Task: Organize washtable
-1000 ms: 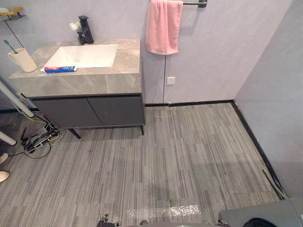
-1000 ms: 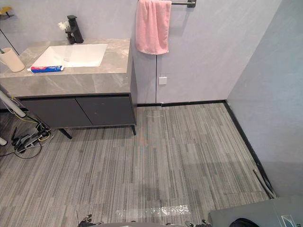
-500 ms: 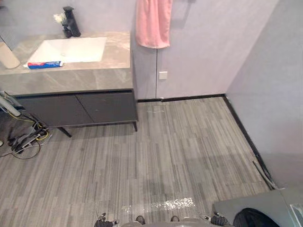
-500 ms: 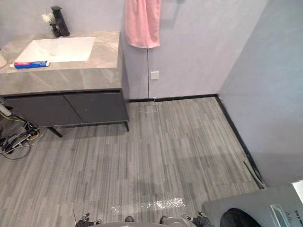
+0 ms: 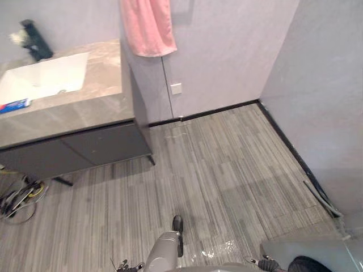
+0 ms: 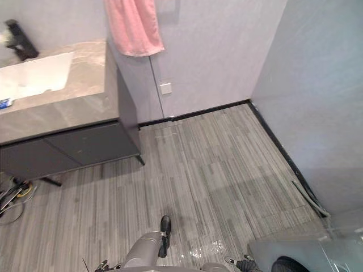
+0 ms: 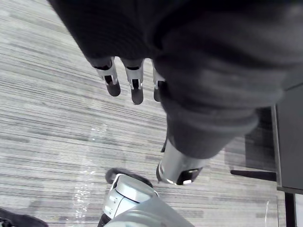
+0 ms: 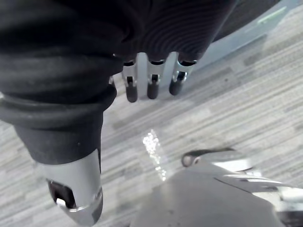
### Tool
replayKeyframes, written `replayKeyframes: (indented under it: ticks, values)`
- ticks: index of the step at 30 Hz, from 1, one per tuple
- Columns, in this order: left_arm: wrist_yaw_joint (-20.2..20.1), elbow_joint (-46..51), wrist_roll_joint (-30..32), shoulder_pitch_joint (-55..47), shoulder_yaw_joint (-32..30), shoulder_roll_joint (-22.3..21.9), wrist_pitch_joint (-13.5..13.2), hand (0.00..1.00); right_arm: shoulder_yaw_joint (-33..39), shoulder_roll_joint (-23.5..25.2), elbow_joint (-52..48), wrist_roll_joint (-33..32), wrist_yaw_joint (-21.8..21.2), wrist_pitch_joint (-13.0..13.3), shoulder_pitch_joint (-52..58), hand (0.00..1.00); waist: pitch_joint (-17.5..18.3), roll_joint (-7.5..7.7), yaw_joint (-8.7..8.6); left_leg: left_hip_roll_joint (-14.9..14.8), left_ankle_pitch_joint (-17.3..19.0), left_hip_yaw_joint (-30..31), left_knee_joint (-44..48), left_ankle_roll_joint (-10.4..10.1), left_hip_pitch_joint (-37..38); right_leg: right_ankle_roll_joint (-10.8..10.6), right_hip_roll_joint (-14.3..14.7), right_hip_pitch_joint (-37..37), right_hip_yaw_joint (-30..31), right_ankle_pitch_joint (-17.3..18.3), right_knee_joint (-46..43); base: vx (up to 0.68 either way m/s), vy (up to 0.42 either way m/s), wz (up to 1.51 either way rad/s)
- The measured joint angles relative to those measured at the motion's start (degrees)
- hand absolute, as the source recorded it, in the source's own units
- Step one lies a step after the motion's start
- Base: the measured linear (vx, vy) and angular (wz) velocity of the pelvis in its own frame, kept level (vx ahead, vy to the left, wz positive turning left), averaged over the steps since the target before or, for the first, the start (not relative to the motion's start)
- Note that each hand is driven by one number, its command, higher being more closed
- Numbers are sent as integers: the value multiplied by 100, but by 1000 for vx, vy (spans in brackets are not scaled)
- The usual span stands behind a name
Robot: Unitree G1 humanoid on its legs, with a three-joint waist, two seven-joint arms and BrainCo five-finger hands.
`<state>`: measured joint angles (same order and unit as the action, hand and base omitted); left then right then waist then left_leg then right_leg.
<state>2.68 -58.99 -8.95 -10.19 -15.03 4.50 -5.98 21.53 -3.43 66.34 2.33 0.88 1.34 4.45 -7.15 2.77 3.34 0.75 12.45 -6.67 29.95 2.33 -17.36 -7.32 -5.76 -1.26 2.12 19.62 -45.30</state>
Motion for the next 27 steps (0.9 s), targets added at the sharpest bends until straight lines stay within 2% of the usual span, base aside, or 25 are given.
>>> replayKeyframes:
  ticks: [1, 2, 3, 4, 5, 6, 8, 9, 11, 12, 13, 14, 15, 16, 17, 18, 19, 20, 22, 23, 25, 26, 27]
  values:
    - [2, -15, -8, 34, 109, 38, 3, 0, 66, -4, 1, -1, -6, 5, -21, 0, -32, -13, -60, 44, 163, -13, 6, 55, 283, -212, -126, -318, -115, -338, -944, 414, 120, -7]
    - [1, -14, -7, 32, 179, 40, 2, 0, 69, -28, -2, 0, -5, 9, -36, 0, -50, -48, -109, 40, 231, -7, -2, 89, 486, -257, -192, -472, -217, -410, -1443, 504, 110, -8]
    - [-1, -14, -7, 20, 213, 21, 5, 0, 44, -63, -74, 1, -4, 10, -32, 0, -95, -146, -132, 28, 270, -15, -326, 131, 1119, -71, -369, -835, -570, -406, -2170, 480, 88, -13]
    - [-5, 1, -7, 25, 213, -11, 0, 0, 29, -79, -159, 1, -2, 17, -10, 0, -100, -220, -155, -29, 267, -31, -641, 127, 1452, 13, -424, -1026, -824, -362, -2224, 445, 62, -19]
    - [-5, 20, -6, 36, 206, -34, -9, 0, -18, -84, -254, -1, 1, 26, -3, 0, -94, -232, -170, -88, 268, -57, -821, 127, 1641, 68, -445, -1173, -986, -331, -2148, 370, -15, -19]
    - [-4, 45, -3, 73, 199, -53, -13, 0, -144, -77, -471, -3, 11, 46, -8, 0, -102, -259, -205, -187, 301, -64, -1091, 70, 1953, 139, -462, -1514, -1192, -288, -1810, 451, -61, -19]
    - [4, 46, 5, 190, 188, -47, -10, 0, -317, -60, -746, -40, 41, 74, -38, 0, -126, -242, -242, -321, 325, -72, -1377, -40, 2249, 176, -517, -1888, -1363, -273, -583, 390, -97, -11]
    - [16, 60, 2, 276, 195, -80, -16, 0, -382, -55, -935, -121, 76, 69, -14, 0, -133, -256, -252, -377, 351, -80, -1519, -145, 2410, 196, -537, -1971, -1314, -410, 725, 296, -120, 0]
    - [93, 267, -42, 342, 202, -134, -36, 0, -507, 12, -1305, -279, 211, 65, 13, 0, -132, -200, -269, -391, 497, -55, -1642, -383, 2535, 139, -544, -2018, -894, -1009, 2335, 421, -217, 9]
    - [182, 501, -152, 359, 183, -211, -72, 0, -659, 65, -1682, -341, 292, 64, 95, 0, -137, -185, -260, -446, 662, -17, -1697, -499, 2726, 32, -534, -2029, -617, -1464, 2516, 554, -344, 22]
    - [275, 807, -196, 344, 189, -292, -98, 0, -868, 62, -2222, -364, 322, 63, 211, 0, -84, -254, -283, -638, 831, 61, -1743, -590, 2928, 91, -340, -2035, -545, -1769, 2155, 510, -332, 27]
    - [315, 980, -215, 269, 203, -341, -128, 0, -973, 58, -2546, -367, 349, 72, 287, 0, -52, -350, -288, -735, 850, 123, -1717, -623, 3004, 132, -205, -2045, -566, -1765, 1960, 563, -336, 44]
    - [397, 1406, -282, 224, 207, -504, -194, 0, -1151, 58, -3079, -365, 429, 103, 324, 0, -37, -477, -328, -923, 831, 220, -1181, -589, 2839, 360, -113, -2023, -714, -1437, 1660, 439, -262, 39]
    - [450, 1781, -347, 177, 190, -623, -232, 0, -1212, 58, -3439, -347, 477, 115, 316, 0, -38, -521, -329, -1132, 718, 232, -280, -445, 2410, 485, -38, -1969, -885, -1294, 1576, 624, -444, 60]
    - [568, 2339, -452, 141, 201, -779, -280, 0, -1329, 48, -4000, -334, 556, 183, 361, 0, -75, -629, -380, -1536, 226, 217, 1280, -319, 1615, 634, 66, -1706, -1187, -1116, 1608, 475, -391, 55]
    - [641, 2605, -481, 83, 205, -827, -324, 0, -1375, 61, -4266, -328, 620, 225, 388, 0, -132, -594, -365, -1799, 84, 142, 1988, -249, 1282, 733, 153, -1528, -1303, -1013, 1640, 572, -448, 55]
    - [785, 3013, -655, 76, 227, -822, -352, 0, -1468, 116, -4698, -323, 799, 280, 353, 0, -205, -616, -241, -2055, 118, -32, 2843, -269, 961, 927, 295, -1088, -1401, -863, 1738, 436, -301, 20]
    - [1011, 3408, -729, 38, 214, -820, -421, 0, -1476, 79, -5007, -292, 972, 404, 305, 0, -248, -430, -210, -1966, 120, -133, 3028, -269, 686, 1022, 307, -753, -1456, -799, 1922, 509, -322, 15]
    - [1257, 4255, -840, -40, 202, -815, -460, 0, -1477, 98, -5643, -241, 1145, 577, 158, 0, -292, -351, -149, -1659, 150, -339, 2683, -271, 309, 1043, 300, -350, -1516, -786, 2329, 383, -197, 12]
    - [1507, 5177, -822, -72, 128, -817, -474, 0, -1429, 54, -6133, -214, 1214, 717, 153, 0, -326, -302, -81, -1429, 218, -535, 1893, -382, 112, 1040, 290, -106, -1555, -788, 2618, 357, -105, 10]
    - [1692, 5920, -627, -112, 26, -825, -559, 0, -1430, 58, -6434, -179, 1248, 785, 173, 0, -326, -302, -86, -1313, 206, -689, 1051, -397, 107, 1038, 287, 91, -1651, -789, 2827, 318, -58, 14]
    - [1821, 6449, -368, -112, -75, -835, -600, 0, -1452, 65, -6610, -172, 1257, 851, 172, 0, -322, -311, -84, -1242, 184, -769, 472, -420, 116, 1035, 287, 226, -1699, -789, 2946, 353, 7, 14]
    - [2064, 7228, 147, -94, -164, -832, -619, 0, -1541, 68, -6888, -172, 1249, 912, 149, 0, -324, -324, -66, -1147, 65, -785, -231, -545, 112, 992, 256, 425, -1795, -767, 3072, 354, 29, 12]
